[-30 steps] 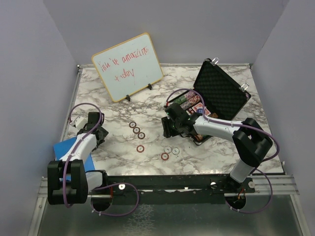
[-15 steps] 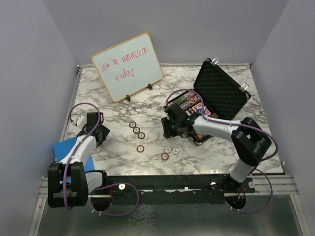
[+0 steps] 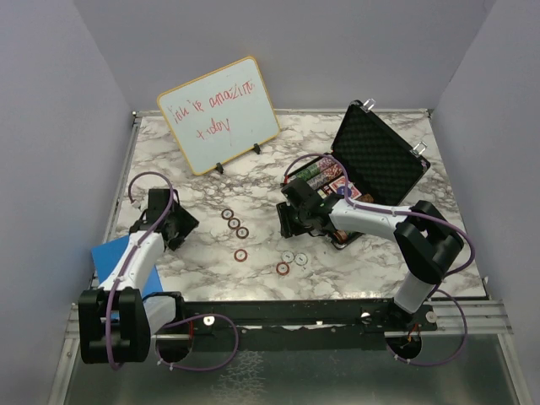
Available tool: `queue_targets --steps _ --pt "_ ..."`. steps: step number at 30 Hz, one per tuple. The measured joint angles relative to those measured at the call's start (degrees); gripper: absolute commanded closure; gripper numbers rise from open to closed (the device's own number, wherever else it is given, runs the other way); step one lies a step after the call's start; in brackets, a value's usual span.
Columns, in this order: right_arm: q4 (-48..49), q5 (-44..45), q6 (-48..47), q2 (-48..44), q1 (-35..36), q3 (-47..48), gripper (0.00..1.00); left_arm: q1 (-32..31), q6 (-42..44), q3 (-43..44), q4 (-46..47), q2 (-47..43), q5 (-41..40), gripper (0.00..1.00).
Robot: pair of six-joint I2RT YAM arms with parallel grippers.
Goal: Pack up texas hold em set
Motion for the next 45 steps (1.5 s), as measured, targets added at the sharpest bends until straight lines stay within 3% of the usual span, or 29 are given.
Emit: queue_targets --steps 3,6,13,22,28,34,39,45 --pt "0.00 0.00 0.00 0.00 0.00 0.00 0.52 -0.22 1.95 4.76 -3.93 -0.02 -3.48 0.13" --pt "0.02 0.00 0.00 0.00 0.00 0.00 0.52 -0.22 2.99 7.54 -5.88 -0.44 -8.61 0.09" --pt "0.09 0.00 0.00 0.00 0.00 -0.02 0.52 -0.22 4.11 7.67 -8.13 3.06 -14.62 0.27" --pt "0.17 0.00 -0.35 0.02 0.00 -0.74 0.52 -0.22 5.25 7.43 -6.71 11.50 -14.58 0.33" --pt "0.17 0.00 -0.48 0.02 0.00 -0.74 0.52 -0.22 5.27 7.28 -6.16 13.31 -14.32 0.39" --pt "0.17 0.00 -0.57 0.02 0.00 -0.74 0.52 -0.22 5.95 7.32 -6.34 13.75 -14.27 0.51" --pt "0.17 0.02 -0.57 0.02 0.00 -0.76 0.52 -0.33 6.86 7.32 -6.71 13.70 -13.40 0.53" --pt "0.13 0.79 -0.61 0.00 -0.04 -0.85 0.52 -8.76 2.21 5.31 -6.03 10.86 -12.15 0.53"
